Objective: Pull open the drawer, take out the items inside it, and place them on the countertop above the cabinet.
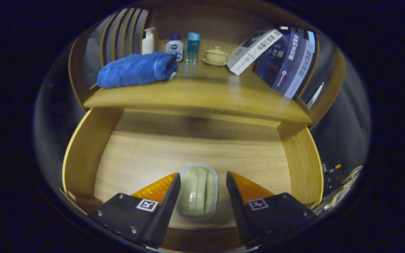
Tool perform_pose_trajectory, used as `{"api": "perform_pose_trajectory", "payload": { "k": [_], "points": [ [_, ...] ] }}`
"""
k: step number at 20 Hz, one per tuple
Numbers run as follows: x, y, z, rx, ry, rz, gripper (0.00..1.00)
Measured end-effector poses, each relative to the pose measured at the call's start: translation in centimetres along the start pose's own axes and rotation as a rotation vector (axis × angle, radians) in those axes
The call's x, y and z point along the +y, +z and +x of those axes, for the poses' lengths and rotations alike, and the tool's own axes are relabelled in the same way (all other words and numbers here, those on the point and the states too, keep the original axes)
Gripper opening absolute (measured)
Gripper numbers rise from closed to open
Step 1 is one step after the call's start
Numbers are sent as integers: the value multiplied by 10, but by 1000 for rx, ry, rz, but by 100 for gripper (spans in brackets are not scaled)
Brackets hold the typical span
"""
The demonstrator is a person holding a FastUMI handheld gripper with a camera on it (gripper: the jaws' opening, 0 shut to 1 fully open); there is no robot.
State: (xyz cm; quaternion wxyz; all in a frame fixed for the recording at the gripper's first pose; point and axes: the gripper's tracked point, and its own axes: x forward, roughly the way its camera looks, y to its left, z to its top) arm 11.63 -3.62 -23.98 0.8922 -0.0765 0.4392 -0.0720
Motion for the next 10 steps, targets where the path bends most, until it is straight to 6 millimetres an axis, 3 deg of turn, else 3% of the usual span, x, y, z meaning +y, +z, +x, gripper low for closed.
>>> {"api": "perform_pose_trajectory", "payload": {
  "k": [2,5,8,10],
  "points": [
    [-3,-5,8,22,-20,-2,71],
    [2,-9,14,56,-4,3,71],
    [21,-25,19,131,102,109,40],
    [11,-16,25,91,72,86,40]
  ]
}}
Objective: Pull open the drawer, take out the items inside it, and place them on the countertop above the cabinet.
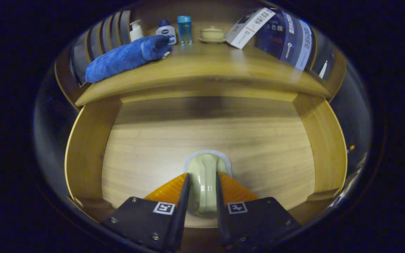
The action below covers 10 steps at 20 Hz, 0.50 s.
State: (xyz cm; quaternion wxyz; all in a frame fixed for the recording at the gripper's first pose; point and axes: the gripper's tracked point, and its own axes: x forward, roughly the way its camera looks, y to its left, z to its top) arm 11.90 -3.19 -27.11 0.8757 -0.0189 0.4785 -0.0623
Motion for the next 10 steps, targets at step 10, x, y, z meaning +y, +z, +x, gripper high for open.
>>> {"api": "perform_pose_trajectory", "payload": {
  "k": [10],
  "points": [
    [-22,33,-40,-154,-117,-6,15]
  ]
}}
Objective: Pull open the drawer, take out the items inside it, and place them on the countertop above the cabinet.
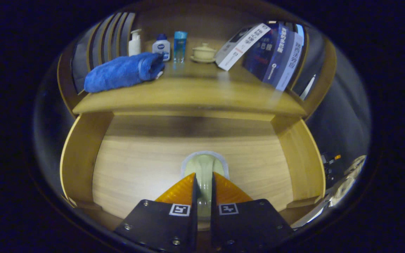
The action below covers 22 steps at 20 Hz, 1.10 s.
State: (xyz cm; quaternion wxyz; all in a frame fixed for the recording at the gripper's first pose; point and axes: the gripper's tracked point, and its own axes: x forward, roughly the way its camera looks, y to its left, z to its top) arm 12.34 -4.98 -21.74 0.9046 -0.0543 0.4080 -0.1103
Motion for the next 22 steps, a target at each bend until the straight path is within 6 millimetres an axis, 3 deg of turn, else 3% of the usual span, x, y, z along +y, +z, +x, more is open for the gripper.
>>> {"api": "perform_pose_trajectory", "payload": {
  "k": [7,11,13,16,22],
  "points": [
    [-7,34,-46,-113,36,39,15],
    [-13,66,-72,-199,92,128,15],
    [-18,86,-74,-254,108,168,15],
    [-20,115,-57,-316,121,209,15],
    [-14,155,11,-332,103,229,15]
  ]
}}
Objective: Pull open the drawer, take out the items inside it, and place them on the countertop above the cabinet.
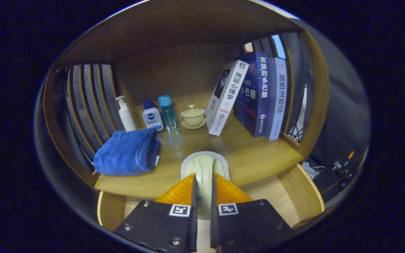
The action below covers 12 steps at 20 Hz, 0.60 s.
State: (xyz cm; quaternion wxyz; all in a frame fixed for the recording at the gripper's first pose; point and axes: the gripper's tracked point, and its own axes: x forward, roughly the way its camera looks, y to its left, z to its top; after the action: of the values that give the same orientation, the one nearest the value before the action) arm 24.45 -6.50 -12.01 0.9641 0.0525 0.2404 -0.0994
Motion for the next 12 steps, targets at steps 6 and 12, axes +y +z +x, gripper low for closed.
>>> {"api": "perform_pose_trajectory", "payload": {
  "k": [6,12],
  "points": [
    [18,27,61,-85,-23,-108,15],
    [38,39,99,-93,32,-68,15]
  ]
}}
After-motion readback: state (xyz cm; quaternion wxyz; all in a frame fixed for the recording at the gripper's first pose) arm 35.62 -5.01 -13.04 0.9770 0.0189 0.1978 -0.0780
